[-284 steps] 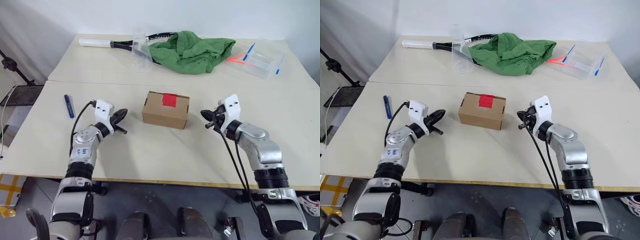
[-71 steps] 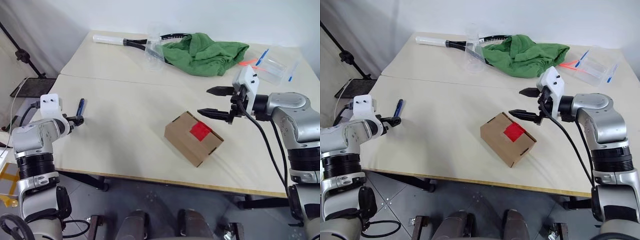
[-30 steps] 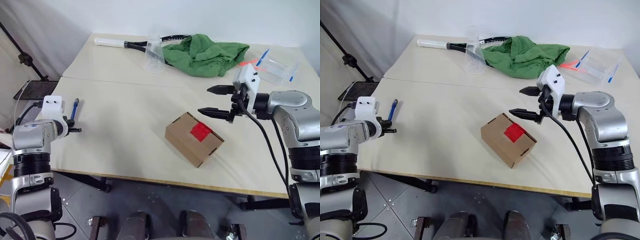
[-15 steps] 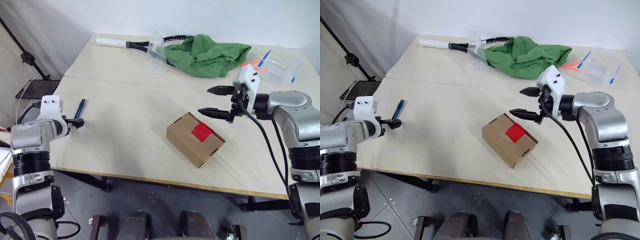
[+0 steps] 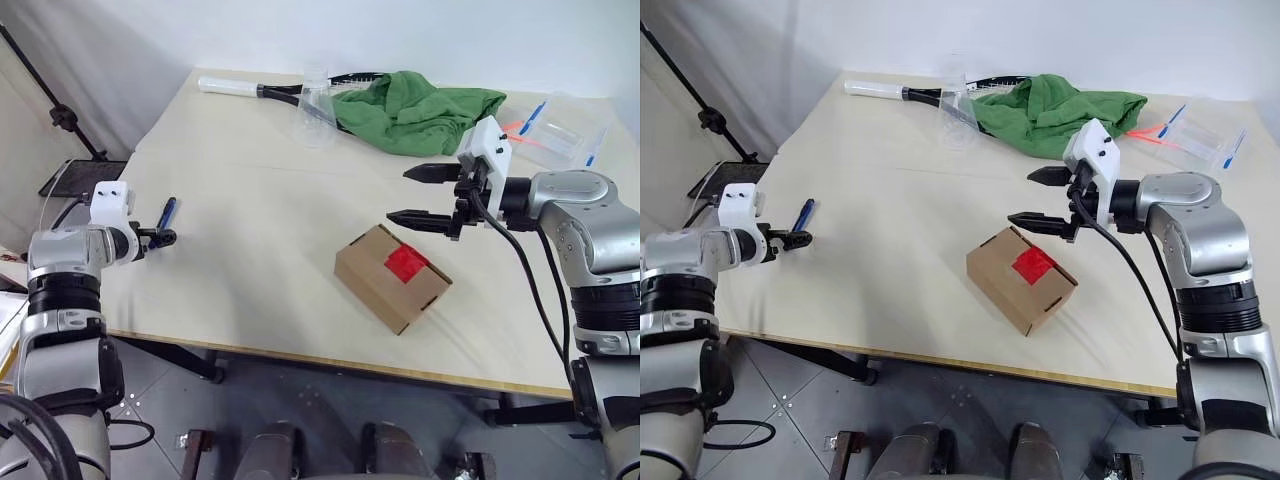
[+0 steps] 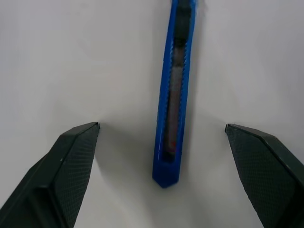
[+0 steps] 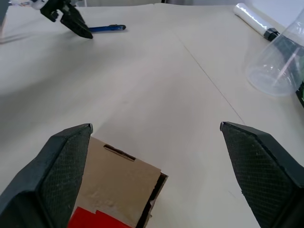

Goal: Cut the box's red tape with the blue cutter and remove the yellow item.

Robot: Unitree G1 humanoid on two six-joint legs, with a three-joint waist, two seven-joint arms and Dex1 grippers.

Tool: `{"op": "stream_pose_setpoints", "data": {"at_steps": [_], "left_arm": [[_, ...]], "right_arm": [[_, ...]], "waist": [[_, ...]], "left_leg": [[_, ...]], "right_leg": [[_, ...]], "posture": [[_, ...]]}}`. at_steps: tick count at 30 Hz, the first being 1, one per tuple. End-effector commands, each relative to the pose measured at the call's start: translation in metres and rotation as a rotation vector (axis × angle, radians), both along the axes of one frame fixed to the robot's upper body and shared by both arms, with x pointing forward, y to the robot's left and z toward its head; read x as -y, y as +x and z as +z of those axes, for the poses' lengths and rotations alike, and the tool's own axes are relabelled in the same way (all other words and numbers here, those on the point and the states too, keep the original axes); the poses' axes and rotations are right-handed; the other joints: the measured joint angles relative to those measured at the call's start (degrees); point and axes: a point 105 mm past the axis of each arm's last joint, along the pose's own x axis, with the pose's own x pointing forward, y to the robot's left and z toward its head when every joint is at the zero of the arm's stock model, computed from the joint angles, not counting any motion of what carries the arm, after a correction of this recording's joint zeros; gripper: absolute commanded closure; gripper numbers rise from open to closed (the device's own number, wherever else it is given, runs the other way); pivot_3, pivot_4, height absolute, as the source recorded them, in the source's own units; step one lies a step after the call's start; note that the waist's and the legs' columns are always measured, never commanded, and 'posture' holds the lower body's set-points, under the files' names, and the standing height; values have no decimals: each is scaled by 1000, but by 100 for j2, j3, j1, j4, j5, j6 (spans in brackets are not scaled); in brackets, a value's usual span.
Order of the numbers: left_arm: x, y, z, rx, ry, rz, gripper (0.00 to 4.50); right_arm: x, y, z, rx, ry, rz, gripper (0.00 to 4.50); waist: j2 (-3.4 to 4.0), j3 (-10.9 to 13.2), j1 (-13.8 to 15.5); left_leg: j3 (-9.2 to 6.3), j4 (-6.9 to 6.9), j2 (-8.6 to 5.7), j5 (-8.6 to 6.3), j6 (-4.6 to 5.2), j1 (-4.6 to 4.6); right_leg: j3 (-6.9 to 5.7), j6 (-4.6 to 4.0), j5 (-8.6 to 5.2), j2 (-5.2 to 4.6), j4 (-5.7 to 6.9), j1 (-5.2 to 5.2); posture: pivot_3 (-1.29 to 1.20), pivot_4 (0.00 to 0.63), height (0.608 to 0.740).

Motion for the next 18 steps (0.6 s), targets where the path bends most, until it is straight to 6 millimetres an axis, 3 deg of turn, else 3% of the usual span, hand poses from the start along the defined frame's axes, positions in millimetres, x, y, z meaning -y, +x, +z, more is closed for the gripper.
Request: {"op": "stream_pose_setpoints", "data": {"at_steps": [1,5,11,14,18], "left_arm": [[8,-10,-43,-163,-31,-22,17],[4,-21,-53,-290,-5,-11,872],[2,-18,-47,-269,4,-16,872],[1,-19,-48,-273,5,-14,1467],[1,-21,-51,-285,4,-11,1467]], "right_arm": [[-4,-3,15,53,4,26,0],[-3,-3,16,55,3,21,0],[-2,-3,14,53,4,16,0],[-2,-2,14,53,8,14,0],[-2,-1,14,54,7,13,0]], "waist": [[13,-8,2],[17,-11,-12],[18,-11,-54],[19,-11,-55],[26,-16,-69]], "left_leg": [[0,-1,0,0,0,0],[3,-1,-1,1,1,1],[3,-8,-2,1,2,2],[3,-8,-3,1,3,3],[5,-10,-2,2,2,7]], "right_leg": [[0,0,0,0,0,0],[2,1,0,0,5,-1],[4,1,1,0,5,-3],[5,1,1,-1,4,-3],[7,1,1,0,5,-3]], "posture": [[0,150,740],[0,150,740],[0,150,740],[0,150,740],[0,150,740]]}}
